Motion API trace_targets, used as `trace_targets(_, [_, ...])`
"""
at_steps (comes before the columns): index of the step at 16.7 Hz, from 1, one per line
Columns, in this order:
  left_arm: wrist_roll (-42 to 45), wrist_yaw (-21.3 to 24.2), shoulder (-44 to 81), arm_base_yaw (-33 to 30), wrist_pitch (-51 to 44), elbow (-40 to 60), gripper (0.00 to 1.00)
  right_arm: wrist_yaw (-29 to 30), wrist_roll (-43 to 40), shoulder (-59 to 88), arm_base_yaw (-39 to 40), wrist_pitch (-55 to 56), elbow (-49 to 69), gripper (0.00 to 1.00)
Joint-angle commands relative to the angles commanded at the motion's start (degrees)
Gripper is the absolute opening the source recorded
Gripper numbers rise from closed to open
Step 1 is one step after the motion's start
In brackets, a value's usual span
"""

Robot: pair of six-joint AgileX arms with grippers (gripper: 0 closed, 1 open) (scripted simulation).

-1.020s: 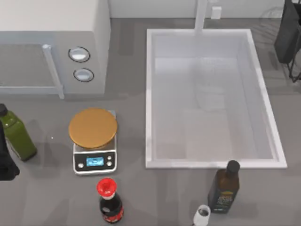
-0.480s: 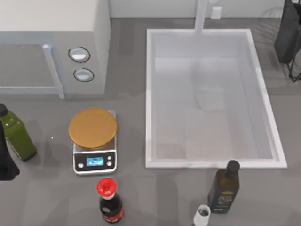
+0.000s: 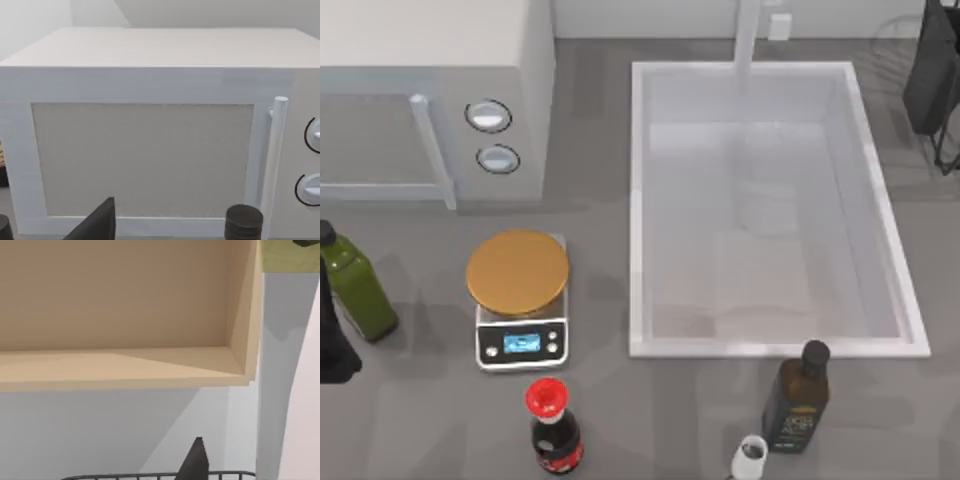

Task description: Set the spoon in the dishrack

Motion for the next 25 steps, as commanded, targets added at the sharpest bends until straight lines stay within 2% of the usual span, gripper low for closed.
trace_targets(8, [0.00, 0.00, 0.00, 0.00, 0.00, 0.00, 1.00, 10.99, -0.12, 27.17, 11.56, 35.35, -6.33, 0.00])
trace_targets(11, [0.00, 0.00, 0.00, 0.00, 0.00, 0.00, 1.00, 13.40, -0.30, 32.42, 14.83, 41.43, -8.31, 0.00])
trace_targets(16, [0.00, 0.00, 0.00, 0.00, 0.00, 0.00, 1.00, 13.88, -0.36, 33.39, 15.43, 42.44, -8.67, 0.00])
trace_targets(25, [0.00, 0.00, 0.00, 0.00, 0.00, 0.00, 1.00, 13.88, -0.36, 33.39, 15.43, 42.44, -8.67, 0.68])
